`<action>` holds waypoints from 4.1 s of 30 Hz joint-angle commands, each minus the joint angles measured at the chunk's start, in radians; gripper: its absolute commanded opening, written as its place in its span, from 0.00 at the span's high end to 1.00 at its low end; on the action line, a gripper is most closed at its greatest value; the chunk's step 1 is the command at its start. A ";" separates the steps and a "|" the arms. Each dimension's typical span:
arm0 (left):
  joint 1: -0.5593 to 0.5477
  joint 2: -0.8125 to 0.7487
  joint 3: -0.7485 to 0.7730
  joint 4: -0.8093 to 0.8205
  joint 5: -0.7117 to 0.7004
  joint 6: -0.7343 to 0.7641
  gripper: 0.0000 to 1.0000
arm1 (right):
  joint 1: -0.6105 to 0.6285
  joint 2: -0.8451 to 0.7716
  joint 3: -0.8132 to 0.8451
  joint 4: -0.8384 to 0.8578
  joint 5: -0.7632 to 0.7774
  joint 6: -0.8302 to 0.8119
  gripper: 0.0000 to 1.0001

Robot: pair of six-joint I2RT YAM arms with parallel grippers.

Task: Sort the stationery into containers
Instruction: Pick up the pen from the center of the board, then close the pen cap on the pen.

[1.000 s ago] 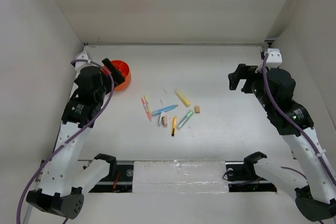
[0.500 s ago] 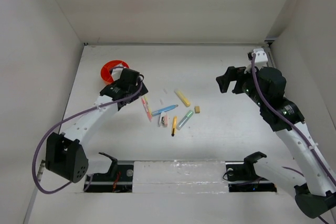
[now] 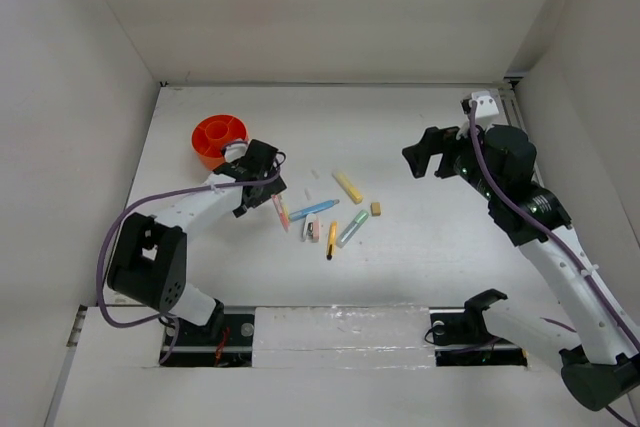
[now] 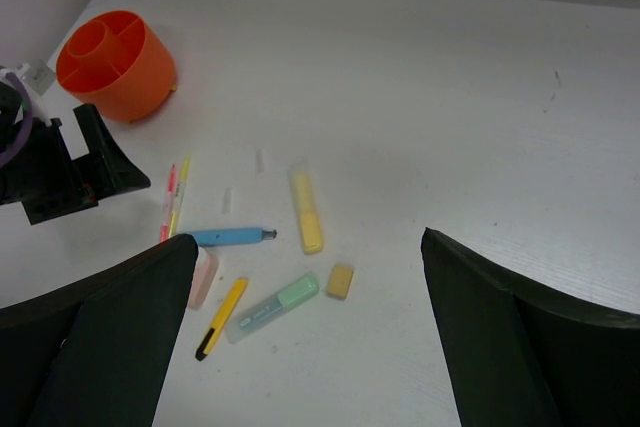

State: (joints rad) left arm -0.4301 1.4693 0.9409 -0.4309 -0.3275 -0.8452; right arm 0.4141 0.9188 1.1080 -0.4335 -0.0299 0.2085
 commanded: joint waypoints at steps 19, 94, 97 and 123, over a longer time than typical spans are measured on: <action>-0.027 0.109 0.005 -0.008 0.016 0.040 0.19 | 0.015 -0.023 -0.017 0.078 -0.011 -0.014 0.00; -0.036 -0.532 -0.025 0.046 0.602 0.515 1.00 | 0.295 1.142 0.639 0.018 0.131 -0.047 0.57; -0.036 -0.573 -0.036 0.069 0.642 0.524 1.00 | 0.295 1.241 0.752 -0.028 0.131 -0.047 0.57; -0.036 -0.615 -0.045 0.078 0.653 0.525 1.00 | 0.304 1.400 0.820 -0.042 0.065 -0.057 0.60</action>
State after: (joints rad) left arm -0.4641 0.8612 0.9028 -0.3855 0.3080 -0.3370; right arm 0.7029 2.2929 1.8847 -0.4992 0.0517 0.1638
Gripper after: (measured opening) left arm 0.040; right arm 0.405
